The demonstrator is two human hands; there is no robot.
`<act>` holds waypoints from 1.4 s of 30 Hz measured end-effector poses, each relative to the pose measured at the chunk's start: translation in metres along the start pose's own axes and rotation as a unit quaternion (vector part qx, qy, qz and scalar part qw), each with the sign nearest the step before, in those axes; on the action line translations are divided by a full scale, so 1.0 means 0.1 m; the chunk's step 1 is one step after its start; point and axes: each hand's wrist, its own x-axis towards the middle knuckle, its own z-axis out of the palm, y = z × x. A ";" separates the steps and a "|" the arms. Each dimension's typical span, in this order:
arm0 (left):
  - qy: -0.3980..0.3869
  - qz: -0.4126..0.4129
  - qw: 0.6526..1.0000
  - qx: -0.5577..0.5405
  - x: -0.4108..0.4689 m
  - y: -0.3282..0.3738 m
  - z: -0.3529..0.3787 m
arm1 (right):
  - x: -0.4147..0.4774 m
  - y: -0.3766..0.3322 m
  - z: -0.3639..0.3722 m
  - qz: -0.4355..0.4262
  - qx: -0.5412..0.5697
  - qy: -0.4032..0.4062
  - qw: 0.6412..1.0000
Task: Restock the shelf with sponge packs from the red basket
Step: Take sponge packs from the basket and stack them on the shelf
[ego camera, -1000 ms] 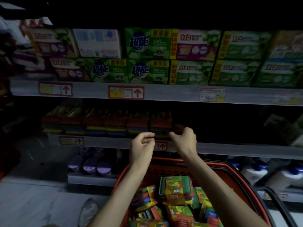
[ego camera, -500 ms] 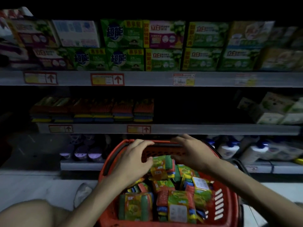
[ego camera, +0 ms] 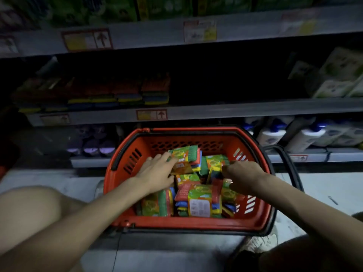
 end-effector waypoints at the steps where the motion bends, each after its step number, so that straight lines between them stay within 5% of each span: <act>1: -0.021 0.001 0.999 0.025 -0.02 -0.03 0.05 | -0.01 -0.03 0.05 -0.008 0.000 0.008 1.000; 6: -0.133 0.000 0.991 0.020 -0.12 -0.10 0.21 | -0.05 -0.21 0.17 -0.047 0.083 0.079 0.992; 9: -0.188 0.011 0.982 -0.022 -0.15 -0.18 0.24 | -0.06 -0.32 0.18 -0.072 0.174 0.056 0.981; 13: -0.234 0.030 0.969 -0.071 -0.22 -0.28 0.29 | 0.00 -0.43 0.26 -0.118 0.159 0.009 0.980; 25: -0.190 0.018 0.979 -0.075 -0.22 -0.46 0.45 | 0.17 -0.58 0.32 -0.082 0.153 -0.034 0.984; 30: -0.123 0.006 0.981 -0.150 -0.27 -0.47 0.43 | 0.09 -0.54 0.11 -0.072 0.071 0.034 0.994; 33: -0.095 -0.006 0.975 -0.201 -0.28 -0.46 0.38 | 0.02 -0.39 0.00 -0.044 0.142 0.082 0.986; 37: -0.077 -0.021 0.994 -0.069 -0.29 -0.42 0.39 | -0.05 -0.14 -0.10 0.026 0.277 0.115 0.953; 42: 0.035 -0.075 0.996 -0.031 -0.26 -0.36 0.29 | -0.12 0.04 -0.12 0.093 0.284 0.106 0.948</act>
